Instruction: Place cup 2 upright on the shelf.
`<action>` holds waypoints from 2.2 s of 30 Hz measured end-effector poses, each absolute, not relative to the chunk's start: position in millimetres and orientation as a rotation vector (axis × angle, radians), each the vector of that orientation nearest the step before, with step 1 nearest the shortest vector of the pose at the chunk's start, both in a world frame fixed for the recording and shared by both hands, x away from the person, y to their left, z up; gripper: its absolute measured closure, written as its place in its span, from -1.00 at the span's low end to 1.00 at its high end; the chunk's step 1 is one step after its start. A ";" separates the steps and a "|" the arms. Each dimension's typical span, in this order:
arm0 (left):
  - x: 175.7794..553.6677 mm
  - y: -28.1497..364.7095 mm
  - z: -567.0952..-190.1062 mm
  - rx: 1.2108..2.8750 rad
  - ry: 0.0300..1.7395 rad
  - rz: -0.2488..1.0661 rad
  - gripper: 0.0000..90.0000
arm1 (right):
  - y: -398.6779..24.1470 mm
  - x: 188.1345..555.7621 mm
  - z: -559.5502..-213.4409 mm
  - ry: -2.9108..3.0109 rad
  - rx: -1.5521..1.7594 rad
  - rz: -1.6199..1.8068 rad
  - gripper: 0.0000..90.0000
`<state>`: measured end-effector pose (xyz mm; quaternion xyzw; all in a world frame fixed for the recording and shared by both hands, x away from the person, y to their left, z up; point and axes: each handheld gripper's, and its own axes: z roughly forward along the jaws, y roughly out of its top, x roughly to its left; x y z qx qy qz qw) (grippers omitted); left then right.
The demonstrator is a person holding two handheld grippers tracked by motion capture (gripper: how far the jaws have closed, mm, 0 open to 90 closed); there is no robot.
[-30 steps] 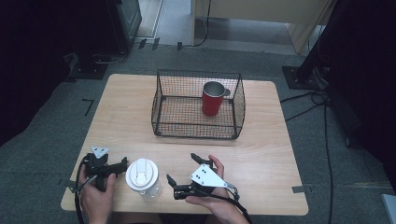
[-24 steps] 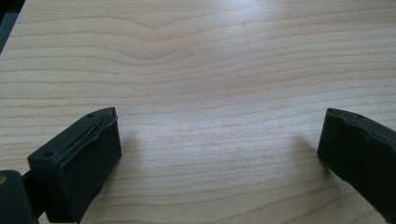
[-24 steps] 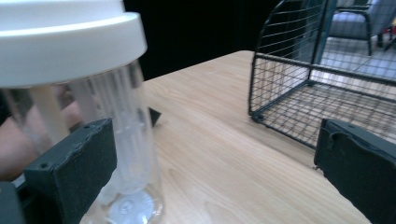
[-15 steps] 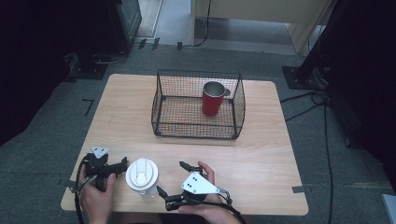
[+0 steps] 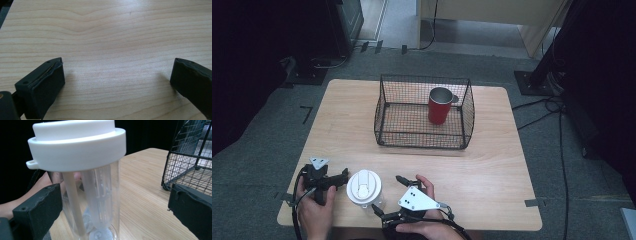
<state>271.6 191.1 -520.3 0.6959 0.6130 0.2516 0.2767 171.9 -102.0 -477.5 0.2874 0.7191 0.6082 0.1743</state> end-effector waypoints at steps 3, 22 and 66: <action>271.6 191.1 -520.3 1.869 1.646 0.676 -1.00 | -97.5 171.3 -477.0 2.050 0.806 1.730 -1.00; 271.6 191.1 -520.3 1.869 1.646 0.676 -1.00 | -69.5 177.1 -474.1 2.088 0.783 1.745 -0.90; 271.6 191.0 -520.3 1.868 1.647 0.675 -1.00 | -58.6 188.4 -468.8 2.025 0.831 1.769 -0.64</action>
